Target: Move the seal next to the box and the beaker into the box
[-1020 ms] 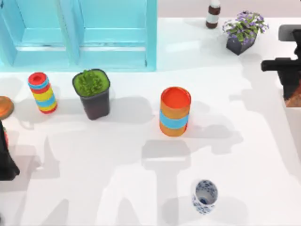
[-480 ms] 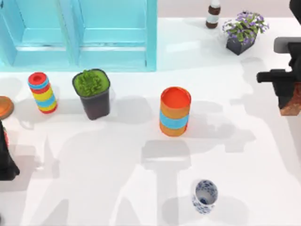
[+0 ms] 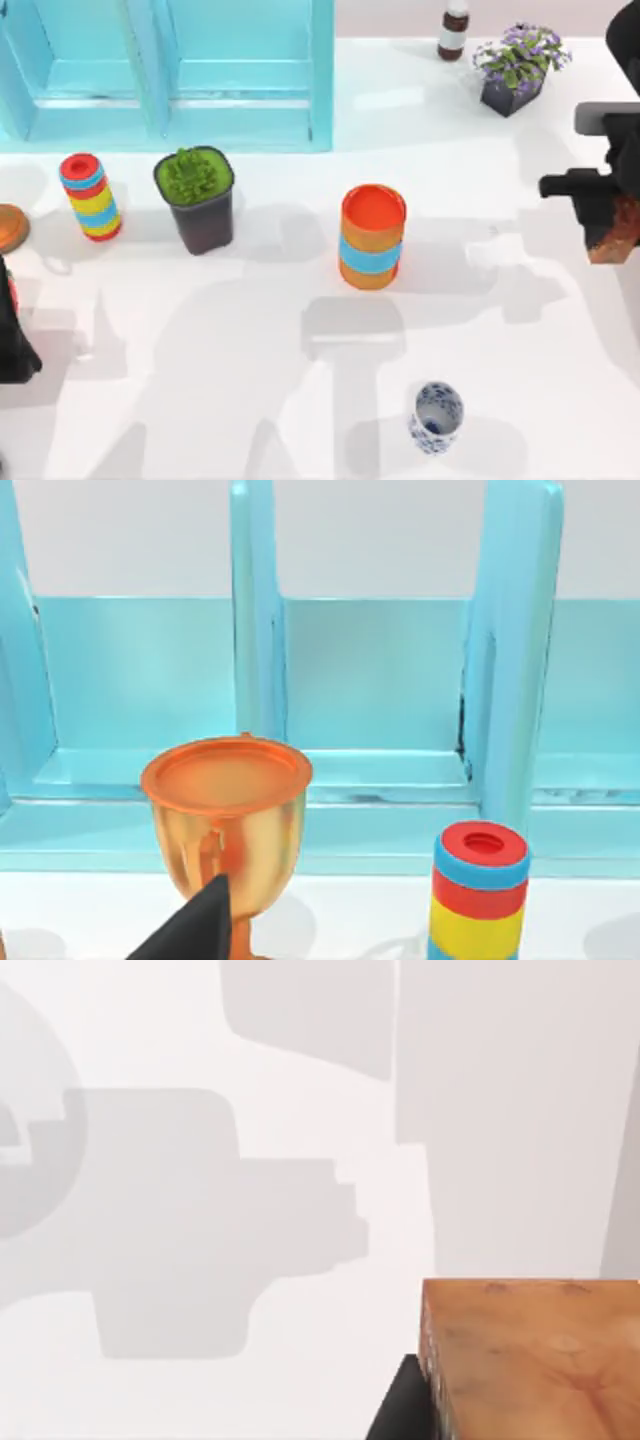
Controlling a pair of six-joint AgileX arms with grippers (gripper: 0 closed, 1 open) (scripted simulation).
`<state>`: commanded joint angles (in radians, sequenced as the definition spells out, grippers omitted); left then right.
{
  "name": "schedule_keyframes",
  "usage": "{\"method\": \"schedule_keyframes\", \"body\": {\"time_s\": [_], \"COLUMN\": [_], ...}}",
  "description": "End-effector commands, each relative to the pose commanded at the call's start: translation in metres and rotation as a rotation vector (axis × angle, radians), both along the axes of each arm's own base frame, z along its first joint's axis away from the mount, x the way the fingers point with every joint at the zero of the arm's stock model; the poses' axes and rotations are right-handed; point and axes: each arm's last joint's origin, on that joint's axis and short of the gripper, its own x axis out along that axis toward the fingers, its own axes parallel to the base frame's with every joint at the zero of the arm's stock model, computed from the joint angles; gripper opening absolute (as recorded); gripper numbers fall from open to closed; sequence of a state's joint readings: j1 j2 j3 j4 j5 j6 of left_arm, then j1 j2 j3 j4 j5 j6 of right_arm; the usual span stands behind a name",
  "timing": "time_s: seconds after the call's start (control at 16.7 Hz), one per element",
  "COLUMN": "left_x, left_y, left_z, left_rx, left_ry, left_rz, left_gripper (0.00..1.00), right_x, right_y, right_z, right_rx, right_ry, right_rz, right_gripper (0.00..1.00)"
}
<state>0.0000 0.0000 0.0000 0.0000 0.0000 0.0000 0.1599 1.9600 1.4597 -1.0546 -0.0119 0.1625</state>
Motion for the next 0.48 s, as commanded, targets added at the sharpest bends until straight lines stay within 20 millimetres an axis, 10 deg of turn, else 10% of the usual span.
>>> {"method": "schedule_keyframes", "body": {"time_s": [0.18, 0.48], "left_x": [0.0, 0.0], "left_y": [0.0, 0.0], "left_z": [0.0, 0.0], "left_rx": [0.0, 0.0], "left_ry": [0.0, 0.0], "left_rz": [0.0, 0.0], "left_gripper": [1.0, 1.0], "right_x": [0.0, 0.0], "right_y": [0.0, 0.0], "right_z": [0.0, 0.0], "right_rx": [0.0, 0.0], "right_ry": [0.0, 0.0], "right_rz": [0.0, 0.0], "right_gripper": [0.0, 0.38]}}
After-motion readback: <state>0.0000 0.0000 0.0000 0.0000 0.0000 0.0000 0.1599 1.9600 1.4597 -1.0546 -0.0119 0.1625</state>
